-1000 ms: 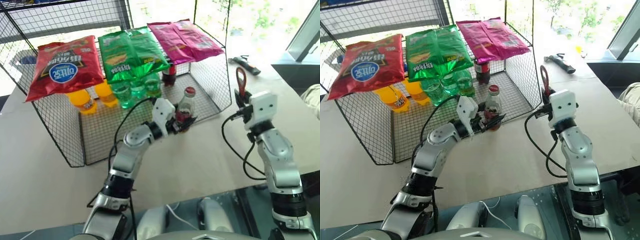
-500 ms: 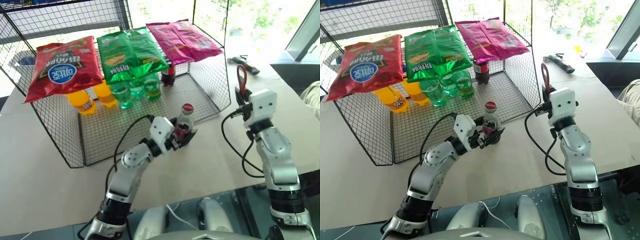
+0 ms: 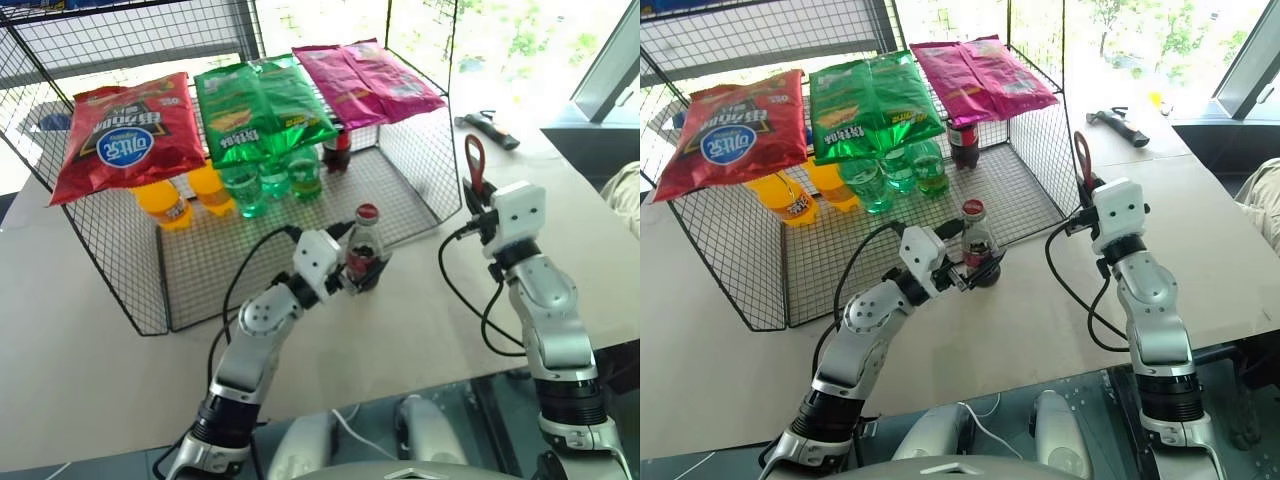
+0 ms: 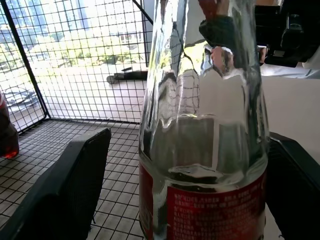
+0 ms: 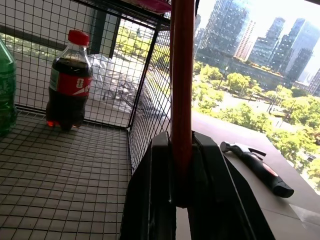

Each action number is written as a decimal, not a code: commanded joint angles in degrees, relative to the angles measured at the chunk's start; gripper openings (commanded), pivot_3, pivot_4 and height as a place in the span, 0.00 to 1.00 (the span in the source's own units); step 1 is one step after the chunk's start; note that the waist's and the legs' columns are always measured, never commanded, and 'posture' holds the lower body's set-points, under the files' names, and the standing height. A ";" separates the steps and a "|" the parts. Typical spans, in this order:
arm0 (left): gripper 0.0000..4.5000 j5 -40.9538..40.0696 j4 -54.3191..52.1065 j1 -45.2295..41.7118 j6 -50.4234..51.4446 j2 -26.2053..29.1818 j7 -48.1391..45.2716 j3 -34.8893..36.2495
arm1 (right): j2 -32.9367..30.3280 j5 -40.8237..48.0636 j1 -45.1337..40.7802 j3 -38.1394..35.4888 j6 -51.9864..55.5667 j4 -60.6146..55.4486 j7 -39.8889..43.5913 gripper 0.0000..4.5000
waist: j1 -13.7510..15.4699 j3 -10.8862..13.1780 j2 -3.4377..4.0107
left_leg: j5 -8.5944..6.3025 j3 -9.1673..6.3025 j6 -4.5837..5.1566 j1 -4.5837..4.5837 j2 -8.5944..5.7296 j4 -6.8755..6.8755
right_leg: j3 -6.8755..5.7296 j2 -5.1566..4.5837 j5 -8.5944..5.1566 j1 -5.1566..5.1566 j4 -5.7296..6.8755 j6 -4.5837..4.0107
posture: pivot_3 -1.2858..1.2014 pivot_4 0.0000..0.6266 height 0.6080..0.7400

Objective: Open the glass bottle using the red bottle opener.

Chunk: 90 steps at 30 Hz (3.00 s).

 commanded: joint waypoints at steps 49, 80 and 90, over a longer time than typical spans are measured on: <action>0.43 -4.90 -1.77 -1.83 1.86 1.11 -1.92 -0.53 | -6.60 -15.63 4.15 12.54 -27.73 2.47 4.28 0.00 | 0.00 -0.05 -0.04 | 0.00 0.04 0.00 0.08 0.00 0.03 | 0.02 0.01 0.00 0.06 0.03 0.00 | 0.52 0.24 1.00; 0.43 -6.12 -1.71 -2.88 4.05 1.91 -2.77 -0.01 | -10.11 -37.51 -16.61 19.87 -57.86 36.41 -9.47 0.00 | -0.20 -0.19 -0.07 | 0.01 0.37 0.01 1.00 0.03 -0.01 | 0.35 0.09 -0.02 0.77 0.18 -0.01 | 0.52 0.24 1.00; 0.43 -5.90 -1.47 -2.75 4.07 1.34 -2.57 -0.44 | -17.21 -46.61 -27.81 19.00 -61.93 39.85 -18.71 0.00 | -0.22 -0.17 -0.09 | 0.00 0.46 0.01 0.97 0.04 -0.09 | 0.45 0.09 -0.02 0.71 0.14 -0.02 | 0.52 0.24 1.00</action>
